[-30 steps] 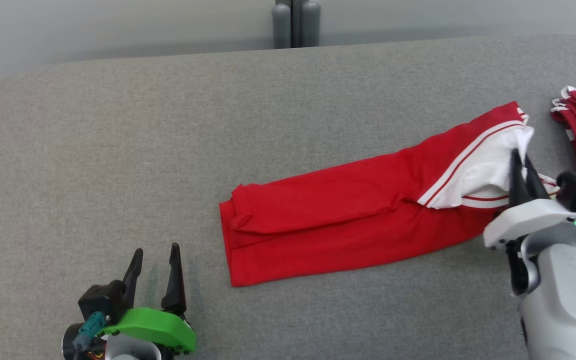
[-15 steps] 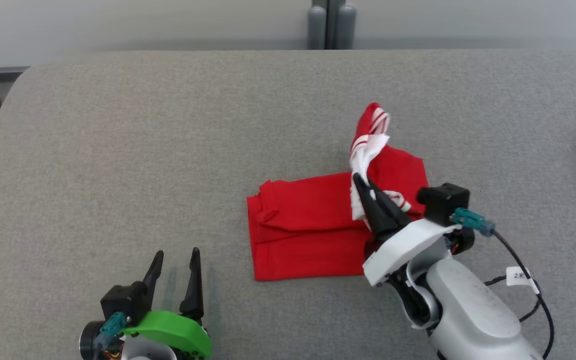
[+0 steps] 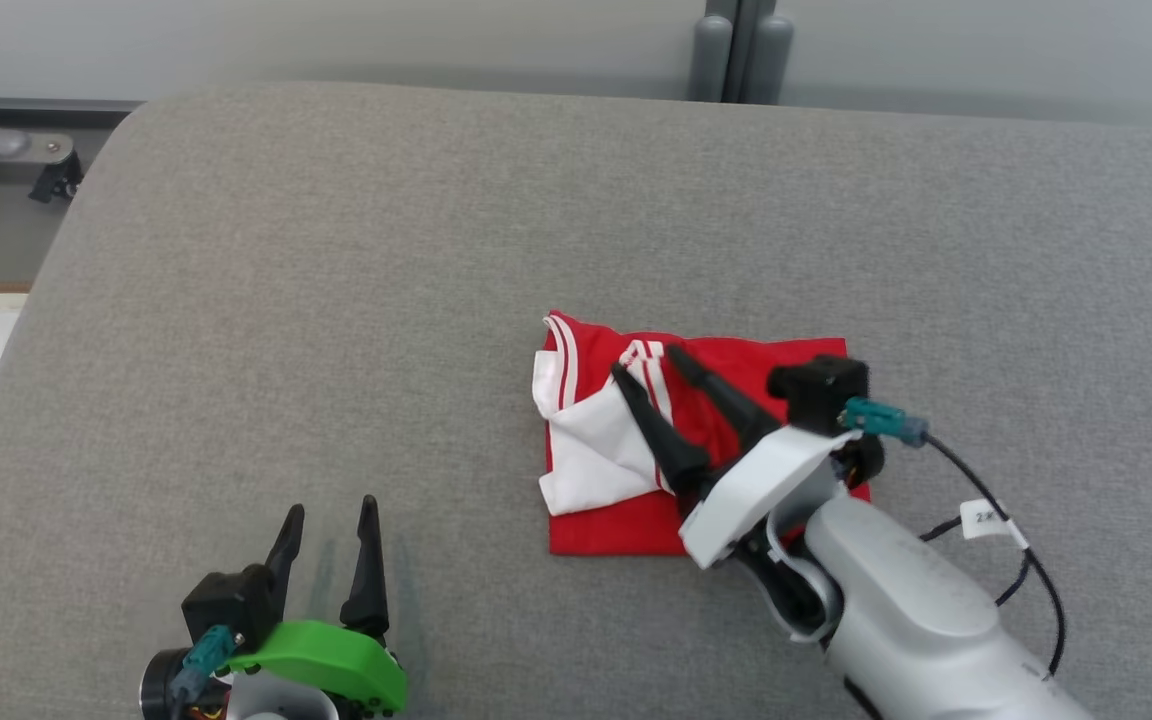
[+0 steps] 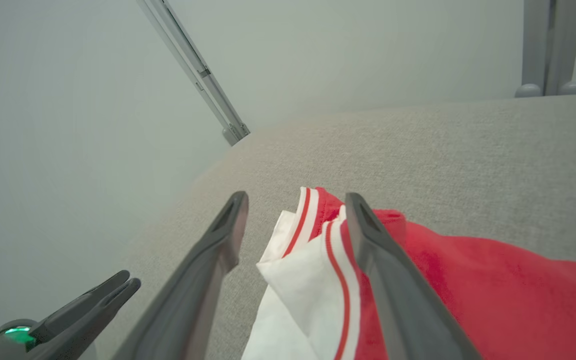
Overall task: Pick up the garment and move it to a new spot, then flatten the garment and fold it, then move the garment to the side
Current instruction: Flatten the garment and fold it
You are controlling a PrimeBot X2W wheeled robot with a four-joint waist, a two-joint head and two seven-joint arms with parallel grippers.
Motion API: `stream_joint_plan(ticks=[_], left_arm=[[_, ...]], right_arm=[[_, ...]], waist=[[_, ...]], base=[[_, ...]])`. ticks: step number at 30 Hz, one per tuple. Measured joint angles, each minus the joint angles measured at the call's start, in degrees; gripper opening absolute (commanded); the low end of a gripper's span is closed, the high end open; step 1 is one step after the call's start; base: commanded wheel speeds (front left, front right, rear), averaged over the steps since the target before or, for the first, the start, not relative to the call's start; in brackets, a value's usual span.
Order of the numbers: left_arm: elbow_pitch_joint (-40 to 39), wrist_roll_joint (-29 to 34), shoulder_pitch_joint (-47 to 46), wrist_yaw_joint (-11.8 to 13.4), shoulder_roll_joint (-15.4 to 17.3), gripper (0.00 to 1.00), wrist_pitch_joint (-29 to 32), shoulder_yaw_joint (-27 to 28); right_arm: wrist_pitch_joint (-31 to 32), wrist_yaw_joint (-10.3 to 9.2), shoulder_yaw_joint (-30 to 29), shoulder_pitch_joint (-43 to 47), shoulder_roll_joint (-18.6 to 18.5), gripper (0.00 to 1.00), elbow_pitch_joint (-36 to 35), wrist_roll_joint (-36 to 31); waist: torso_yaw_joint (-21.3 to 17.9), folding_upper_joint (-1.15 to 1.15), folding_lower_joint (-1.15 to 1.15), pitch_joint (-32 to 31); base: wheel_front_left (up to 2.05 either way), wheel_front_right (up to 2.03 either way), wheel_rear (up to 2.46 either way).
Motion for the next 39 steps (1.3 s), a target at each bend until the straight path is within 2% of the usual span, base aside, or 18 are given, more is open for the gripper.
stream_joint_plan(ticks=[3, 8, 14, 20, 26, 33, 35, 36, 39], left_arm=[[-0.48, 0.76, -0.02, 0.05, -0.01, 1.0, 0.0, 1.01], [-1.26, 2.13, -0.14, -0.04, 0.0, 1.0, 0.0, 2.49], [-1.96, 3.74, -0.38, -0.3, -0.01, 1.0, 0.0, 4.11], [-2.32, 5.3, 0.93, -0.48, -0.02, 1.0, 0.0, 4.86], [-3.96, 5.56, 5.3, -0.21, -0.02, 1.0, 0.0, 4.7], [-4.47, 5.54, 6.47, 0.2, -0.02, 1.0, 0.0, 3.93], [-4.49, 5.49, 6.34, 0.2, -0.02, 1.0, 0.0, 3.77], [-4.49, 5.45, 6.14, 0.19, -0.02, 1.0, 0.0, 3.61], [-4.55, 5.06, 4.55, -0.03, -0.01, 1.0, 0.0, 2.85]], right_arm=[[-0.04, 0.0, -8.13, -0.09, -0.08, 1.0, 0.44, -7.89], [-0.05, -0.01, -20.74, 5.24, -0.23, 1.0, -1.51, -19.7], [-0.07, 0.0, -30.75, 11.34, -0.21, 1.0, -5.28, -27.24], [-0.05, -0.01, -33.93, 17.0, -0.22, 1.0, -6.82, -31.64], [-0.05, 0.0, -35.94, 22.13, -0.21, 1.0, -7.09, -31.41], [-0.05, 0.0, -35.72, 22.78, -0.21, 1.0, -6.86, -31.58], [-0.07, 0.0, -34.83, 22.29, -0.2, 0.42, -6.39, -31.28], [-0.05, 0.0, -34.44, 21.78, -0.16, 0.0, -6.17, -31.01], [-0.07, 0.0, -33.49, 19.3, -0.16, 0.0, -5.15, -30.85]], waist=[[-1.37, 0.0, 0.0, -0.13], [-4.19, 0.0, 0.0, -0.64], [-7.75, 0.0, 0.0, -1.33], [-10.21, 0.0, 0.0, -2.54], [-11.32, 0.0, 0.0, -5.11], [-10.77, 0.0, 0.0, -5.74], [-10.41, 0.0, 0.0, -5.37], [-10.15, 0.0, 0.0, -5.1], [-9.25, 0.0, 0.0, -4.01]], base=[[0.0, 0.0, 0.0], [0.0, 0.0, 0.0], [0.0, 0.0, 0.0], [0.0, 0.0, 0.0], [0.0, 0.0, 0.0], [0.0, 0.0, 0.0], [0.0, 0.0, 0.0], [0.0, 0.0, 0.0], [0.0, 0.0, 0.0]])
